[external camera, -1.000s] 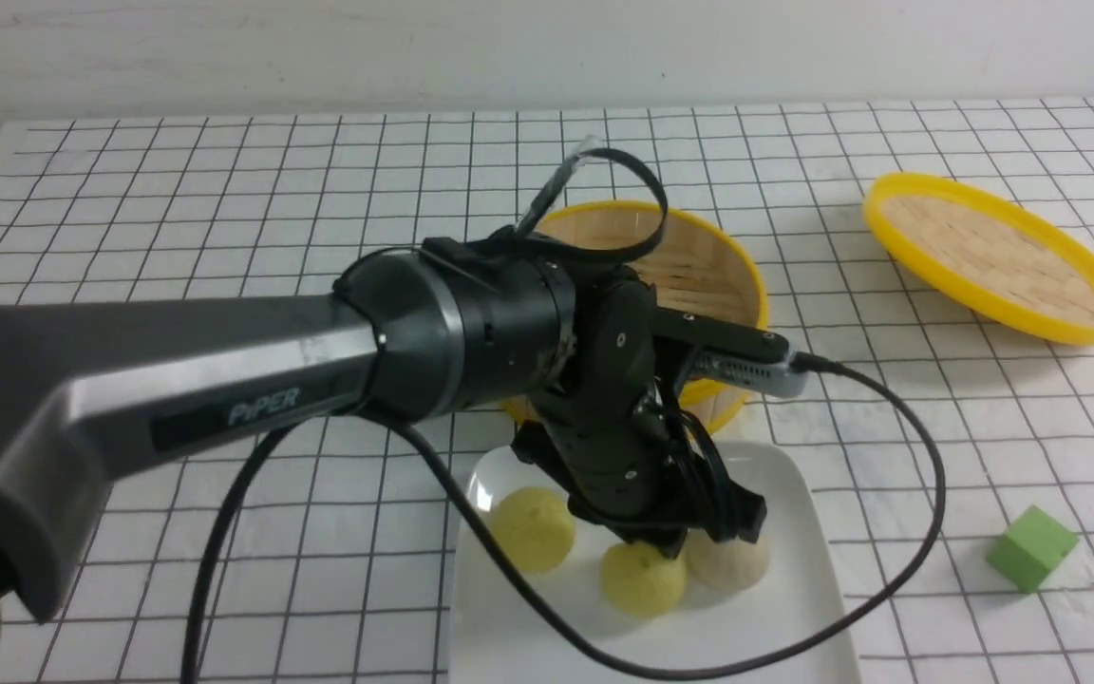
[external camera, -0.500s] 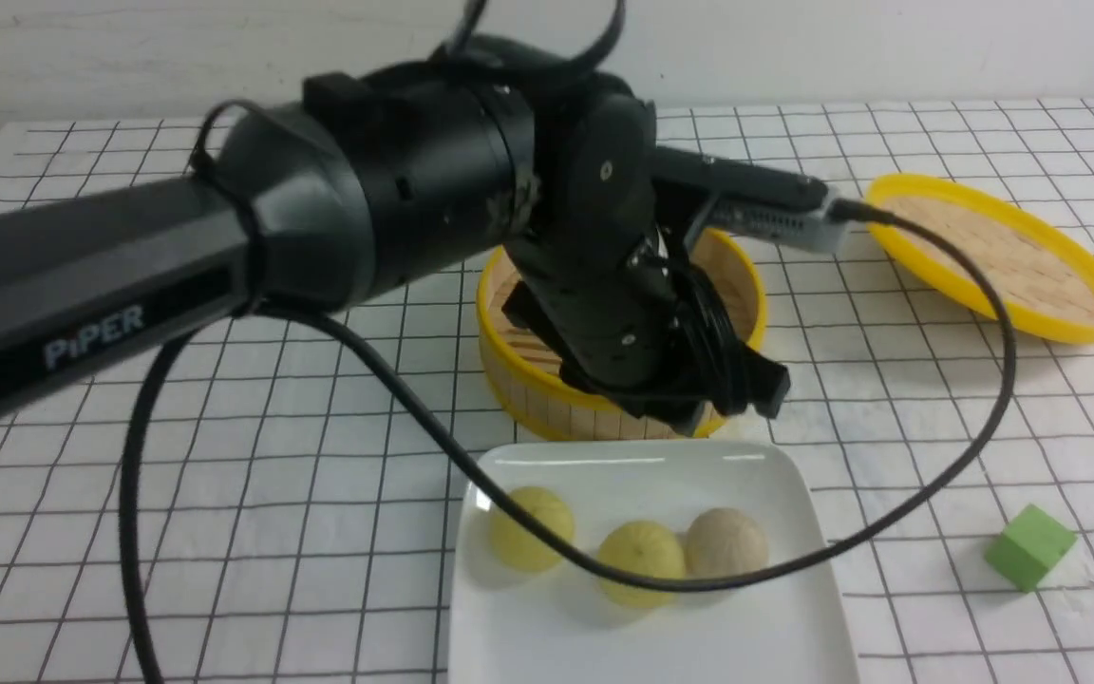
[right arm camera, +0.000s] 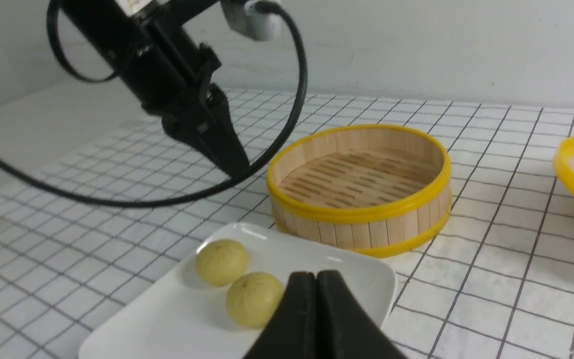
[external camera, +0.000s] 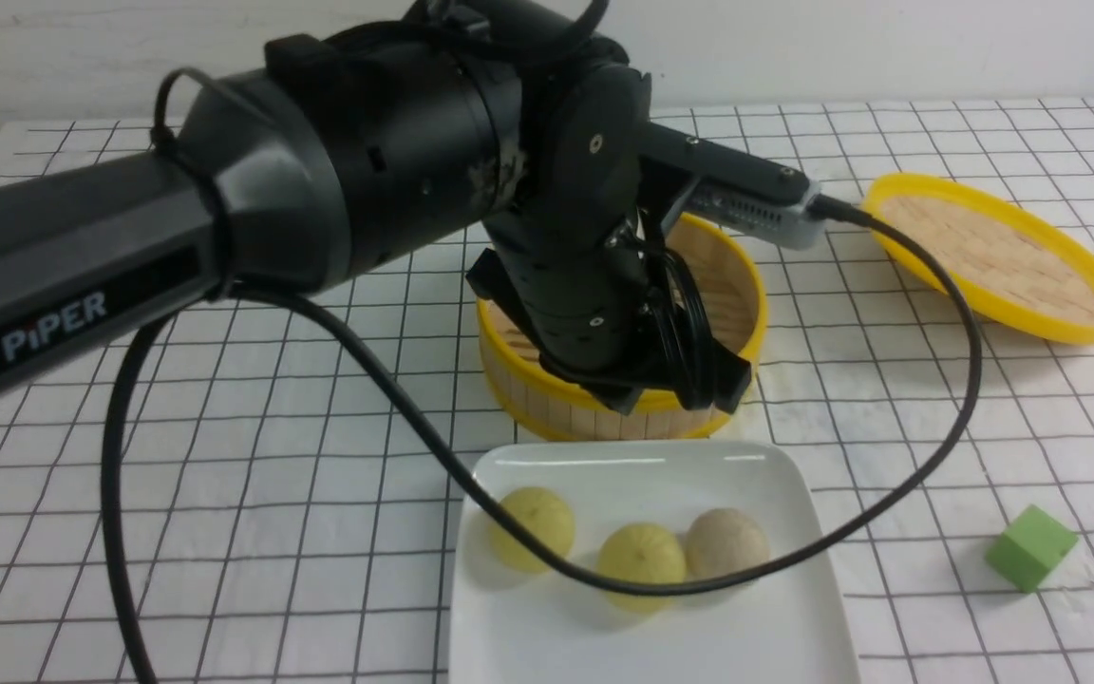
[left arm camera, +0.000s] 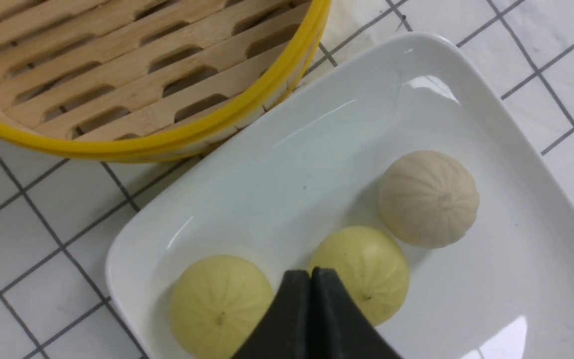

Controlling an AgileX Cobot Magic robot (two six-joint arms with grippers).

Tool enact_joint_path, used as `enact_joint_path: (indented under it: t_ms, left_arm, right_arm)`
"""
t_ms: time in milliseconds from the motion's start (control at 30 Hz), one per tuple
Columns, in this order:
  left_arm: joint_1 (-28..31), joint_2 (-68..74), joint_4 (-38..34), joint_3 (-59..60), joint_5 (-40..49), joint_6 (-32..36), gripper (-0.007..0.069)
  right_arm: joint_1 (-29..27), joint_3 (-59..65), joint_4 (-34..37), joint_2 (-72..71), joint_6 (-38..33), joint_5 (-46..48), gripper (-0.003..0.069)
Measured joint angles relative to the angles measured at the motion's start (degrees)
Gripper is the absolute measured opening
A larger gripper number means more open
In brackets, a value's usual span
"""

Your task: Put the steamed buns into the plate on the white-black tablecloth.

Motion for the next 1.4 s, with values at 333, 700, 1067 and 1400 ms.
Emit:
enact_joint_path:
  t_ms: [333,700,1067,1400]
  left_arm:
    - [0.0,0.0,0.06,0.0,0.45,0.0,0.0002]
    - [0.0,0.0,0.06,0.0,1.12,-1.36,0.0008]
    - [0.0,0.0,0.06,0.0,1.22,-1.49,0.0019]
    - [0.0,0.0,0.06,0.0,1.28,-1.5,0.0029]
  right_arm:
    - [0.0,0.0,7.94,0.0,-13.0,-1.17,-0.0013]
    - [0.0,0.0,6.4,0.0,-9.21,-5.76,-0.0008]
    - [0.0,0.0,5.34,0.0,-8.01,-5.89,0.0001]
    - [0.0,0.0,5.34,0.0,-7.91,-5.89,0.0006]
